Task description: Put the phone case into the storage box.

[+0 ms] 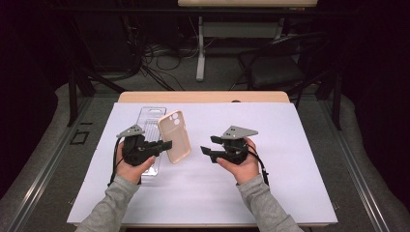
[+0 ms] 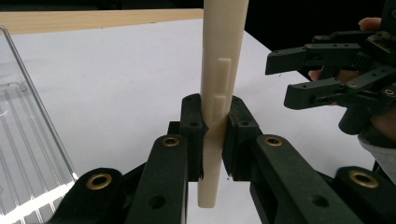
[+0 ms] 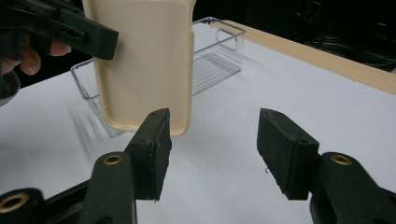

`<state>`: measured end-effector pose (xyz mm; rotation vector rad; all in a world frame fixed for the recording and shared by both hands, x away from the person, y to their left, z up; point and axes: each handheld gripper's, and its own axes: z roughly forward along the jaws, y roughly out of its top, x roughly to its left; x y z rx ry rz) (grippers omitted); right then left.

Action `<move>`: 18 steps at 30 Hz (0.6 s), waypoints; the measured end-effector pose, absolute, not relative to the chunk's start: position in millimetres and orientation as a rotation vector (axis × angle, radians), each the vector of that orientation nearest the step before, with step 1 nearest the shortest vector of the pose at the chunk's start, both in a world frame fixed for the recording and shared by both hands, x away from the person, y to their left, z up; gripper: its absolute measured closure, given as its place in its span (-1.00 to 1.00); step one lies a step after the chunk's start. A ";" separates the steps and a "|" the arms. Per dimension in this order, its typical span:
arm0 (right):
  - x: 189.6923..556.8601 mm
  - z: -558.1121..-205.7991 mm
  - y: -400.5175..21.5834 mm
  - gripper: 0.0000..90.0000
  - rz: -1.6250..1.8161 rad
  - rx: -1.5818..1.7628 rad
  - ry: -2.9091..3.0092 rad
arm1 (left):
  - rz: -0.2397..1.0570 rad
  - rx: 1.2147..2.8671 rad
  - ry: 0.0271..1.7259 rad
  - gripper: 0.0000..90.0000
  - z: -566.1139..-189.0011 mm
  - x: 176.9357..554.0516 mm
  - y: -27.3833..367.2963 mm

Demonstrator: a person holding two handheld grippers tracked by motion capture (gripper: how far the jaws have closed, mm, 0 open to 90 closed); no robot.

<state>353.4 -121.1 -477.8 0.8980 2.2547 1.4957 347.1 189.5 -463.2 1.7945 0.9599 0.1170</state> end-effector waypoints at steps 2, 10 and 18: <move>353.5 -477.1 -121.3 -0.03 1.498 0.890 2.268 | 0.109 1.799 0.953 0.78 -463.2 347.0 190.4; 353.3 -475.5 -122.0 -0.03 1.520 0.846 2.337 | 0.066 1.825 0.885 0.78 -463.0 345.7 191.9; 352.9 -475.1 -122.3 -0.01 1.558 0.823 2.388 | 0.020 1.852 0.813 0.78 -465.7 344.2 187.4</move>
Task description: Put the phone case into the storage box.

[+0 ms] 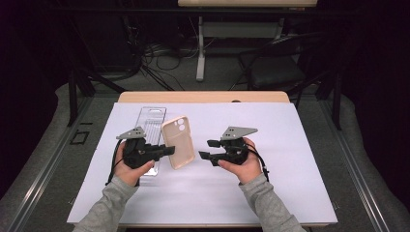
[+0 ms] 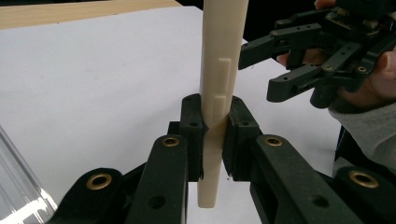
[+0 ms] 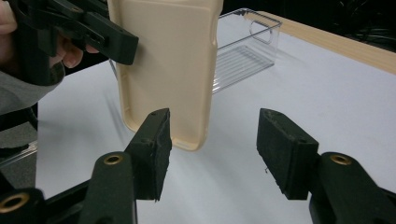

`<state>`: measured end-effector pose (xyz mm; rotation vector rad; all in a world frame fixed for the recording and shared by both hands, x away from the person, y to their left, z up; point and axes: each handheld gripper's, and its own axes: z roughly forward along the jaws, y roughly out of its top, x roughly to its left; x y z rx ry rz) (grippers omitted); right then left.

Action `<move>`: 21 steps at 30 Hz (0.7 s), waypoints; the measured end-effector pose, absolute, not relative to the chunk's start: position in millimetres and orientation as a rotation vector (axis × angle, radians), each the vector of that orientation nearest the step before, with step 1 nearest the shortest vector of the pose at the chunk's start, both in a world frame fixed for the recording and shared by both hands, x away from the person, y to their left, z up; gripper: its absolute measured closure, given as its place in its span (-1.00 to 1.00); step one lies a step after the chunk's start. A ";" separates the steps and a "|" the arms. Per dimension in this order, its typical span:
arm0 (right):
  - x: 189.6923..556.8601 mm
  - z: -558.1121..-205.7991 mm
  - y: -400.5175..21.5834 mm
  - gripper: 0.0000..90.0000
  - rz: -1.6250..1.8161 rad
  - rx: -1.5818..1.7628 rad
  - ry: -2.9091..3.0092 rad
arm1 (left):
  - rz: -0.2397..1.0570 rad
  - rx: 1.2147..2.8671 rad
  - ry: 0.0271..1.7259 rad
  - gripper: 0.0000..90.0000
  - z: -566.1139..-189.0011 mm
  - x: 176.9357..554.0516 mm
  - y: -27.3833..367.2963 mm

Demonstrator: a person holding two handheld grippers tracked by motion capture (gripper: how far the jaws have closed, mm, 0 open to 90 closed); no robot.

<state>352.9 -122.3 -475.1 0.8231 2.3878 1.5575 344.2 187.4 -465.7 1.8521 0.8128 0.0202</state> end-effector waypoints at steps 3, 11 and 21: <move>352.4 -475.5 -121.3 0.00 1.565 0.815 2.402 | 0.004 1.863 0.796 0.78 -466.7 343.4 185.2; 351.8 -476.9 -118.4 0.03 1.581 0.796 2.433 | -0.020 1.873 0.759 0.78 -466.9 340.8 181.1; 351.5 -476.0 -119.6 0.07 1.594 0.785 2.452 | -0.032 1.878 0.741 0.78 -466.3 339.2 180.2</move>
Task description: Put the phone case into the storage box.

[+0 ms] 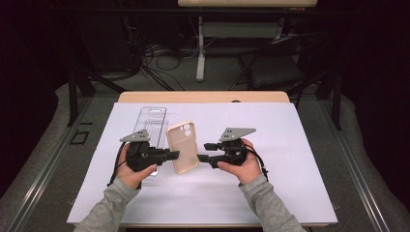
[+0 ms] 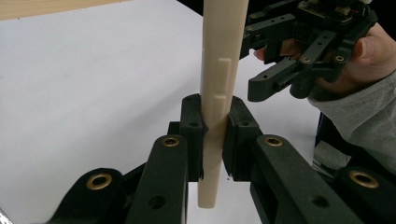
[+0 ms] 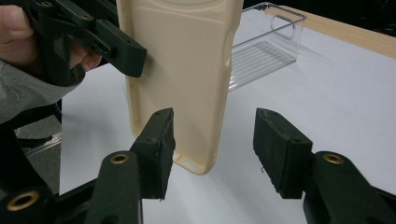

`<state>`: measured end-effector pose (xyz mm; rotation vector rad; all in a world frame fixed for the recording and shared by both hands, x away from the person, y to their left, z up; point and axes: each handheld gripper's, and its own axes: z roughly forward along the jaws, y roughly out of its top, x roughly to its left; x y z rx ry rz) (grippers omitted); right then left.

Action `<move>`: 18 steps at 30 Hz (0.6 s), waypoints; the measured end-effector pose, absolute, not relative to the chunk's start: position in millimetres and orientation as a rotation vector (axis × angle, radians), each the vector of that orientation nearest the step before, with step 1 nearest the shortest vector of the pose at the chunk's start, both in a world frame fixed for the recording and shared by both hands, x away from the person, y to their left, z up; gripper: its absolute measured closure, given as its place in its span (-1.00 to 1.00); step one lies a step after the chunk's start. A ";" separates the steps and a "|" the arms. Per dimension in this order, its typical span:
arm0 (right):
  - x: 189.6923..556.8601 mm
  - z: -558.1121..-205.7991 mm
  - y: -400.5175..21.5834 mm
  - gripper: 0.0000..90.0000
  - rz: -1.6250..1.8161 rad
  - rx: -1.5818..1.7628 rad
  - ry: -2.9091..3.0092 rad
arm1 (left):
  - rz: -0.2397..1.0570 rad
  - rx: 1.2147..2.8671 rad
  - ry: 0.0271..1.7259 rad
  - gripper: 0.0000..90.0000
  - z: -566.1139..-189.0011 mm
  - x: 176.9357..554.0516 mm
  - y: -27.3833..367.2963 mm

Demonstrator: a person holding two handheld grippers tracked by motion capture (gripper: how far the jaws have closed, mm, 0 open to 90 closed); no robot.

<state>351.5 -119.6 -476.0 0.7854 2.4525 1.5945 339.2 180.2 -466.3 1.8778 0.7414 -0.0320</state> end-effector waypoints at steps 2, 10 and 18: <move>351.5 -475.9 -119.7 0.08 1.595 0.782 2.454 | -0.034 1.878 0.740 0.78 -466.2 339.0 180.0; 351.5 -475.6 -120.0 0.09 1.594 0.779 2.461 | -0.030 1.884 0.729 0.78 -465.9 338.8 180.2; 351.6 -475.2 -120.9 0.11 1.599 0.775 2.465 | -0.035 1.887 0.717 0.78 -465.8 337.5 179.2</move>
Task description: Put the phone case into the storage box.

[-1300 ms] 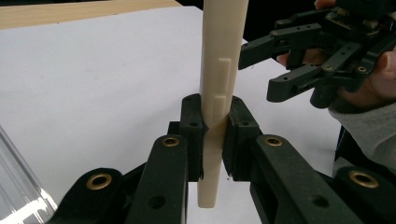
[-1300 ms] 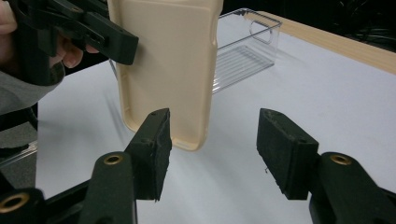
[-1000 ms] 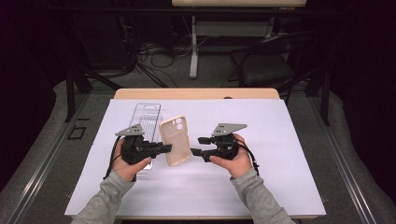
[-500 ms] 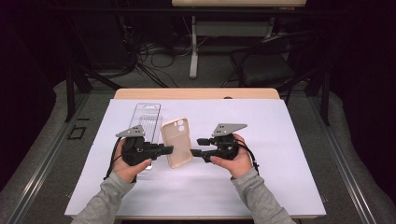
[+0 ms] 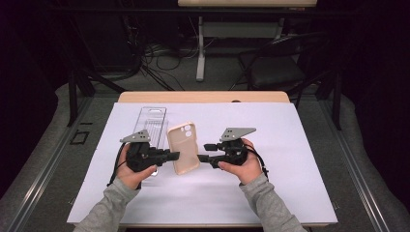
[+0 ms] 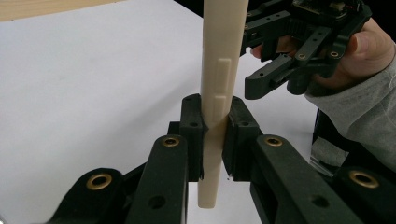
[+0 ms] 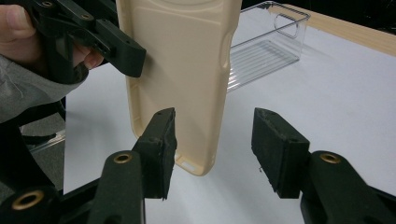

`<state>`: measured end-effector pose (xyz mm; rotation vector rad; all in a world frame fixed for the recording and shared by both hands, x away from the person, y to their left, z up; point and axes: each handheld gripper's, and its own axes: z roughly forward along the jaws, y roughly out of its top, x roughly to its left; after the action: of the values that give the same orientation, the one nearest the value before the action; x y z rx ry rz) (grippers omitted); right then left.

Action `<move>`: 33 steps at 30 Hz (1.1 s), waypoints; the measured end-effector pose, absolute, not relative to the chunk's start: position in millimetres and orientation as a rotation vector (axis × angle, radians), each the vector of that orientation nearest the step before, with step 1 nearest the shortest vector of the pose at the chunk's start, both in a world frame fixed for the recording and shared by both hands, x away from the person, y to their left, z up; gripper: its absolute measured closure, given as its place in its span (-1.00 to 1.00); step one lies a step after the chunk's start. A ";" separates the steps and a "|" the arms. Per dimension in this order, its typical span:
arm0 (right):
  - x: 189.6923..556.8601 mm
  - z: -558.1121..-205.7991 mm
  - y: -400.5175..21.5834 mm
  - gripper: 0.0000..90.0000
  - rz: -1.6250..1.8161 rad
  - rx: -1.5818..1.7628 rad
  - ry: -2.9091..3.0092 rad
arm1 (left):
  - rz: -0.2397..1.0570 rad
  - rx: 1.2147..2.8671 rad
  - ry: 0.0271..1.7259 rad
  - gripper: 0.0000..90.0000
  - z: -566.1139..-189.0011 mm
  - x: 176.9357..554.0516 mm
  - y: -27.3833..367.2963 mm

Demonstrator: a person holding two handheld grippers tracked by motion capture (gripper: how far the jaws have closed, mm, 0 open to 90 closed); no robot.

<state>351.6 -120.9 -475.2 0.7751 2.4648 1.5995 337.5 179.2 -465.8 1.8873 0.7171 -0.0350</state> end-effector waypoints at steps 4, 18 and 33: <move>351.7 -474.9 -121.6 0.13 1.600 0.773 2.465 | -0.039 1.890 0.709 0.78 -466.1 336.6 177.7; 352.9 -474.4 -125.0 0.31 1.653 0.751 2.476 | -0.079 1.892 0.682 0.78 -469.3 333.7 171.0; 352.4 -476.9 -121.5 0.55 1.710 0.734 2.491 | -0.097 1.888 0.661 0.78 -469.5 332.2 169.2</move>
<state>352.4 -121.5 -476.9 0.7337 2.4905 1.7105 332.2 169.2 -469.5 1.8879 0.6611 -0.0975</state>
